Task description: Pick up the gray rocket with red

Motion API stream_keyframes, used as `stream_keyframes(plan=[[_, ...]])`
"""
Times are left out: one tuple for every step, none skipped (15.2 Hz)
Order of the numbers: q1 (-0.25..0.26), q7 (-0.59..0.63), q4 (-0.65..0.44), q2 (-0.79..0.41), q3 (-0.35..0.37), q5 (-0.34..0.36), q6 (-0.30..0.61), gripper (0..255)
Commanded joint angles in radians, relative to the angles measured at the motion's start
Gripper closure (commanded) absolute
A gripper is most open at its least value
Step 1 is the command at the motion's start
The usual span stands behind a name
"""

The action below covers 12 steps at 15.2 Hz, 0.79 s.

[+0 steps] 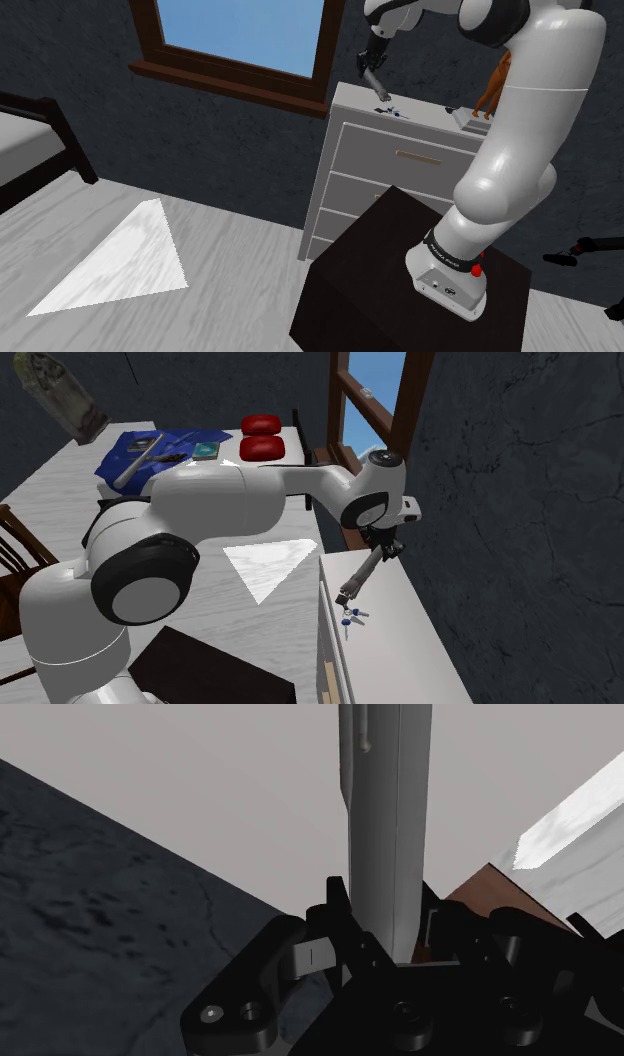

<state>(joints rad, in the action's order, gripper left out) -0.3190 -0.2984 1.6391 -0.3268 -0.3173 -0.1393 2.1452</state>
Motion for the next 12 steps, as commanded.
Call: stream_keyframes(plan=[[0.001, 0.004, -0.023, 0.010, -0.002, 0.004, -0.023, 255], [0.001, 0.006, -0.033, 0.013, -0.002, 0.006, -0.036, 255], [0.001, 0.007, -0.043, 0.015, -0.003, 0.007, -0.048, 255], [0.001, 0.008, -0.054, 0.017, -0.003, 0.008, -0.061, 255], [0.001, 0.009, -0.065, 0.019, -0.004, 0.009, -0.073, 255], [0.000, 0.010, -0.077, 0.020, -0.005, 0.010, -0.086, 255], [0.000, 0.011, -0.088, 0.022, -0.005, 0.011, -0.099, 255], [0.000, 0.012, -0.100, 0.023, -0.006, 0.012, -0.112, 255], [-0.001, 0.013, -0.112, 0.024, -0.006, 0.013, -0.125, 255], [-0.001, 0.013, -0.125, 0.024, -0.007, 0.013, -0.138, 255], [-0.001, 0.013, -0.127, 0.024, -0.007, 0.013, -0.140, 255], [-0.001, 0.013, -0.127, 0.024, -0.007, 0.013, -0.140, 255]])
